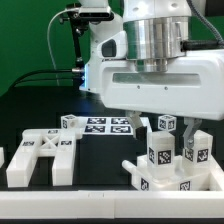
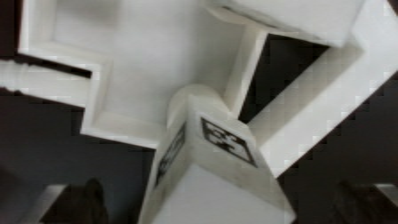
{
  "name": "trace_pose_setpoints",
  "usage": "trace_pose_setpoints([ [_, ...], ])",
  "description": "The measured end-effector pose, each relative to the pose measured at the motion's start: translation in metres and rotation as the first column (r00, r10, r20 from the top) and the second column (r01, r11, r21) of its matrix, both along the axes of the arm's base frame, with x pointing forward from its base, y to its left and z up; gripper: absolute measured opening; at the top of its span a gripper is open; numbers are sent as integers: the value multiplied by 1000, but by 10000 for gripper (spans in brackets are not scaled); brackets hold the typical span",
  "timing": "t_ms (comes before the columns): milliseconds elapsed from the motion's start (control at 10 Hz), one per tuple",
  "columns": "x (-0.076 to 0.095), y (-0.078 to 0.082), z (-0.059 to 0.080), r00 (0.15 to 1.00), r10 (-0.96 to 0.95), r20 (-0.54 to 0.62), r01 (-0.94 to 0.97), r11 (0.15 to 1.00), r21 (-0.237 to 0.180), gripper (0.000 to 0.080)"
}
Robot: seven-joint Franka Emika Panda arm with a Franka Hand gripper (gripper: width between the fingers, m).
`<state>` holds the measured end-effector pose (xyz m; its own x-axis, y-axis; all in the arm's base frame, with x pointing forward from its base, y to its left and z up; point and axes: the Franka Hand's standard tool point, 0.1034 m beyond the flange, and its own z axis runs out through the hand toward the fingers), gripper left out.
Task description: Assemble chair
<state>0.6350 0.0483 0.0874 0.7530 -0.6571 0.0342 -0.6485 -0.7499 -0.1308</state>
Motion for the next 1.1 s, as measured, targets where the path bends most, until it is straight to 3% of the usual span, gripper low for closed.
trace_pose_setpoints([
  [300,0,-1,0,987,163,10,-163,986,-22,649],
  [400,-2,-2,-4,921,389,-4,-388,920,-52,649],
  [500,-4,-3,-7,857,515,-24,-516,856,-42,649],
  [600,-1,-3,-6,900,435,-18,-436,899,-36,649],
  [700,-1,-3,-7,901,433,-20,-434,900,-38,515],
  [800,-2,-4,-7,906,422,-20,-422,906,-36,515],
  [1000,-2,-3,-7,962,273,-28,-273,962,-22,252],
  [1100,-2,-3,-7,978,207,-32,-207,978,-16,252],
])
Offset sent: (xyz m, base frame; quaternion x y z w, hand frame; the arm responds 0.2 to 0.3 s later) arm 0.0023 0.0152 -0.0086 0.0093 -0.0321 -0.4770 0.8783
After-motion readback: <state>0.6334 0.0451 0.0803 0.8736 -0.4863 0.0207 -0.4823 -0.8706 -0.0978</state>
